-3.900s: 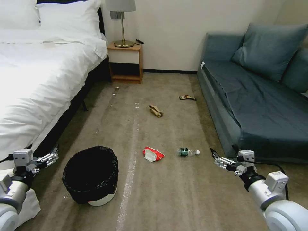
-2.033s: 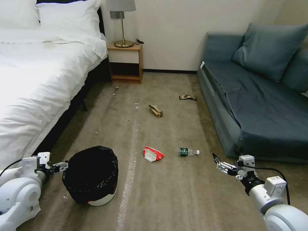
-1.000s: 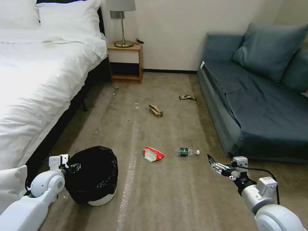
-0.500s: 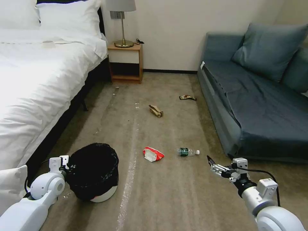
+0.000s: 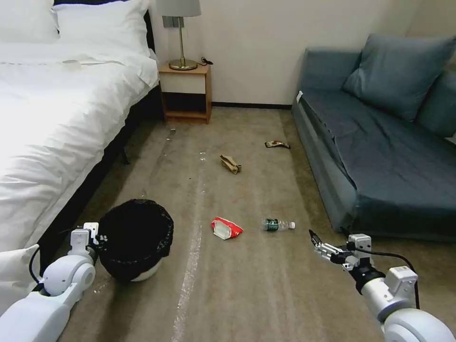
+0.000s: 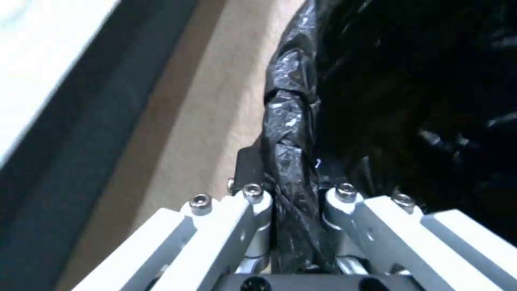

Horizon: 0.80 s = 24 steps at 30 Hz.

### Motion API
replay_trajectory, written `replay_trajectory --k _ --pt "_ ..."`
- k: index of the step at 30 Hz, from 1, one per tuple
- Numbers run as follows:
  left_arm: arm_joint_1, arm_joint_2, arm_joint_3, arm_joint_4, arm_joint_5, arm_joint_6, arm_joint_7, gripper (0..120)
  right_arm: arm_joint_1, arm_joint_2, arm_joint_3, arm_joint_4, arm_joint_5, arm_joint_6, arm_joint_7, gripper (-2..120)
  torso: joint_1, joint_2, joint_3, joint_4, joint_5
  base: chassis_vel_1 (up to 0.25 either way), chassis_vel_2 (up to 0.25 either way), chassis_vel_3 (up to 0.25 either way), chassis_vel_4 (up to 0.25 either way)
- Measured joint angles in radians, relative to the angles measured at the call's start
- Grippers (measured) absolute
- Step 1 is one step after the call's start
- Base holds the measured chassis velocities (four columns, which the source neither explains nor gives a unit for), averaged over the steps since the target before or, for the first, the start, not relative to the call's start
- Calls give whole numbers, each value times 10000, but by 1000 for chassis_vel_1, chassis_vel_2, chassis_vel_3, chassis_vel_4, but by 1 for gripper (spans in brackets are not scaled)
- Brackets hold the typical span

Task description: Pick up the trash bin, then pick up the garbage on the floor and place it into the trash bin.

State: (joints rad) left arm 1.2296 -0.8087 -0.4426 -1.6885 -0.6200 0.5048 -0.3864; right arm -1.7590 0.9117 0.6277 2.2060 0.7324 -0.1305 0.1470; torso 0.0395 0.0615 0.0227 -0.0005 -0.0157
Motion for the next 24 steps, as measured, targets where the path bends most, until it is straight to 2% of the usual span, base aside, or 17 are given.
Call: replay_trajectory --k 3,9,16,24 --pt "0 101 7 -116 443 -161 91 4 -72 89 6 49 55 34 -66 100 0 0 0 1 4 0 0 0 0" --pt "71 221 4 -413 614 -173 77 4 -157 216 44 31 -83 181 -131 100 0 0 0 4 2 0 0 0 0" --pt "174 560 -136 -773 584 -162 34 4 -412 368 69 170 -253 224 -221 100 0 0 -1 4 3 0 0 0 0" --pt "212 1040 -352 -1256 158 90 -51 4 -604 368 174 237 -448 271 -284 100 0 0 -1 0 3 0 0 0 0"
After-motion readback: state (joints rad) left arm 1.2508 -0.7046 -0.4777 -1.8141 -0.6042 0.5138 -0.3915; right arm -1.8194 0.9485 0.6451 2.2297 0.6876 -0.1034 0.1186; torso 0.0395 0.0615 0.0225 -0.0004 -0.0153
